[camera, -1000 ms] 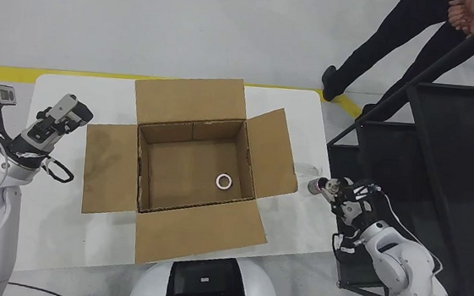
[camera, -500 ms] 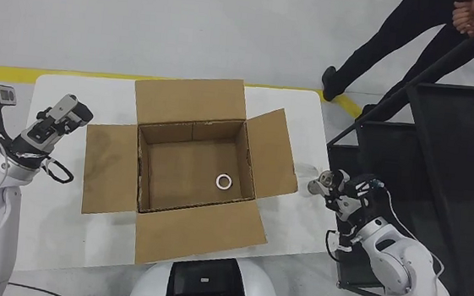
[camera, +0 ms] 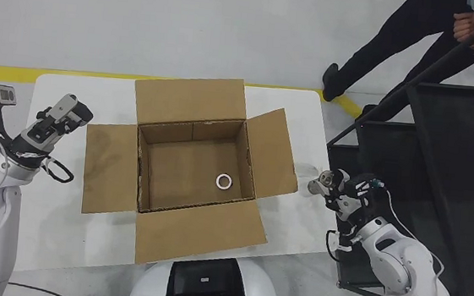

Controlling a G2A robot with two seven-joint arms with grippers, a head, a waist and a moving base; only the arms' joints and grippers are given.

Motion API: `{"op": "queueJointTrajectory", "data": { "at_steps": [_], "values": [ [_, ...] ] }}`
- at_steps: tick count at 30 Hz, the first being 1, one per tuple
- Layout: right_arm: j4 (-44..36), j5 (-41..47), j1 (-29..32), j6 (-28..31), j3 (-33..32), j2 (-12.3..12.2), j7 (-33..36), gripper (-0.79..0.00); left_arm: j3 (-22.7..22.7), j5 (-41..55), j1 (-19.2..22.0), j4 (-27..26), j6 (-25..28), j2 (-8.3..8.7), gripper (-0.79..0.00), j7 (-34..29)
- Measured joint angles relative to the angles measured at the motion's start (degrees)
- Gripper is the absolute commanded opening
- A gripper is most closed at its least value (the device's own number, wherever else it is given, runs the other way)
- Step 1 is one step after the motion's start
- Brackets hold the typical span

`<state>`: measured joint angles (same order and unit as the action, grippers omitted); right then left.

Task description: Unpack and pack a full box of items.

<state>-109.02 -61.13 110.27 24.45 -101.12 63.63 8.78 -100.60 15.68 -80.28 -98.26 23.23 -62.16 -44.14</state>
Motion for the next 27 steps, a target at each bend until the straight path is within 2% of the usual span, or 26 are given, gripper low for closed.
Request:
{"op": "queueJointTrajectory", "data": {
  "at_steps": [6,12,18,27],
  "values": [
    [-0.64,0.56,-0.45,0.13,0.38,0.05,-0.49,-0.785,0.0,0.0,0.0,0.0,0.0,0.0,0.0,0.0],
    [-5.45,2.6,-5.13,3.11,3.4,0.09,-1.15,-0.785,0.0,0.0,0.0,0.0,0.0,0.0,0.0,0.0],
    [-8.18,2.78,-10.57,7.6,10.72,0.17,1.79,-0.785,0.0,0.0,0.0,0.0,0.0,0.0,0.0,0.0],
    [-0.98,-1.18,-17.93,9.85,23.52,0.87,5.39,-0.785,0.0,0.0,0.0,0.0,0.0,0.0,0.0,0.0]
  ]
}}
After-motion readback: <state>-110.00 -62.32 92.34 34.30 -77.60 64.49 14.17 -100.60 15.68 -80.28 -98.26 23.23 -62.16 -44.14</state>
